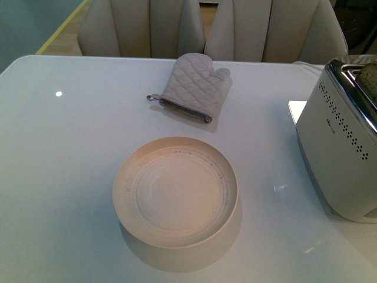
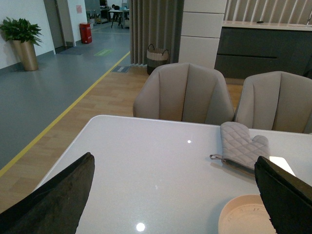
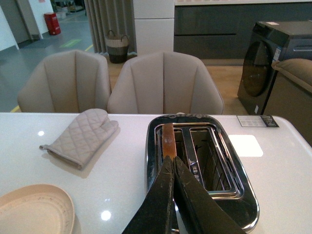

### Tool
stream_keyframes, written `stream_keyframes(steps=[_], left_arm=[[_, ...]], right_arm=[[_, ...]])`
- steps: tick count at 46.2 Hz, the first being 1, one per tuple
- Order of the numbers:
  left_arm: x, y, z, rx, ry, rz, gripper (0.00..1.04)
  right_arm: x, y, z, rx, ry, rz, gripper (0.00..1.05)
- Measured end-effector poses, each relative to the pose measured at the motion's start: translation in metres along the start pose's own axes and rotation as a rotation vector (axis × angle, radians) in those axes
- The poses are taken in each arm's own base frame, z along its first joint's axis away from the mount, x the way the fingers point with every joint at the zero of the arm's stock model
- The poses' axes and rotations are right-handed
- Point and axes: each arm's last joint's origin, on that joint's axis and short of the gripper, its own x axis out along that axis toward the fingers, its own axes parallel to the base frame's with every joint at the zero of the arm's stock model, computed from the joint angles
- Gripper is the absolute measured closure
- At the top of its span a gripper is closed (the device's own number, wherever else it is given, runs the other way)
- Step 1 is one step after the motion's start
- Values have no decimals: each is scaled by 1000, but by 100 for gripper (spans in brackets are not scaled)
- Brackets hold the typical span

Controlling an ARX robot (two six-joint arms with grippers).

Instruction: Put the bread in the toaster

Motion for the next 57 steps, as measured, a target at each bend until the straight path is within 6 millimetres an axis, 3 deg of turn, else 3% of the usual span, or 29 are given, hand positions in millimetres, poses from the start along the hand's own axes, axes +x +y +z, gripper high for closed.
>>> stream_keyframes(steps=[35,57], left_arm=[[0,0,0,0,0,0,7],[0,0,0,0,0,0,7]], right_arm=[[-19,0,-7,-2,-26,1,102],[-19,0,-7,-1,-26,1,22]])
